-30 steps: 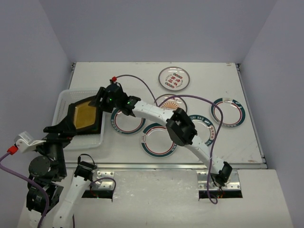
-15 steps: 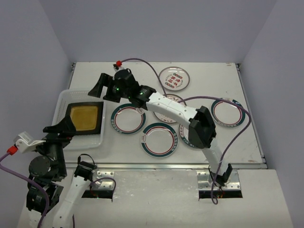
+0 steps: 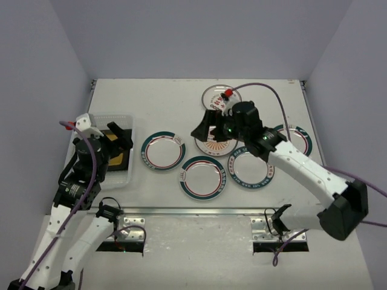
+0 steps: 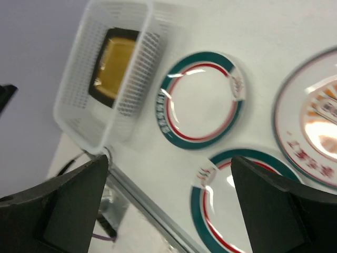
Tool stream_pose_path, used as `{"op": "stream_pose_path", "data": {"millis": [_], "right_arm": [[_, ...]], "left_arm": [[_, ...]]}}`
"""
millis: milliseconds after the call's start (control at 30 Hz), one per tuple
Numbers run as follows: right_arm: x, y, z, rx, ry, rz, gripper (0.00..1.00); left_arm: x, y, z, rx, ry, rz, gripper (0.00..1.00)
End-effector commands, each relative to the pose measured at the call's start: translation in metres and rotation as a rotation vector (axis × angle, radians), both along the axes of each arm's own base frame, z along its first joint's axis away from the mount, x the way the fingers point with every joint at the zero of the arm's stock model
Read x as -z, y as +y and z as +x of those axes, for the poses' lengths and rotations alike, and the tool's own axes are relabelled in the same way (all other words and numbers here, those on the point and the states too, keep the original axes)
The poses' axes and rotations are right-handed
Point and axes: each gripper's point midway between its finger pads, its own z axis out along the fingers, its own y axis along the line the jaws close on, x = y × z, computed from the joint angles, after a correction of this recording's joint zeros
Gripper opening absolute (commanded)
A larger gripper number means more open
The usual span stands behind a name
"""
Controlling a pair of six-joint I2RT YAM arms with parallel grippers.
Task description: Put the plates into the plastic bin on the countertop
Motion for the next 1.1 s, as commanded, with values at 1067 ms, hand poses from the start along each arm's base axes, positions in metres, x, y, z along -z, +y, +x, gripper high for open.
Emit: {"op": "stream_pose_path", "data": {"millis": [1067], "right_arm": [[0.233, -0.091, -0.096, 0.362, 0.426, -0.002, 0.6]], "left_arm": [[-0.002, -0.041, 0.011, 0.245, -0.069, 0.006, 1.0]]}}
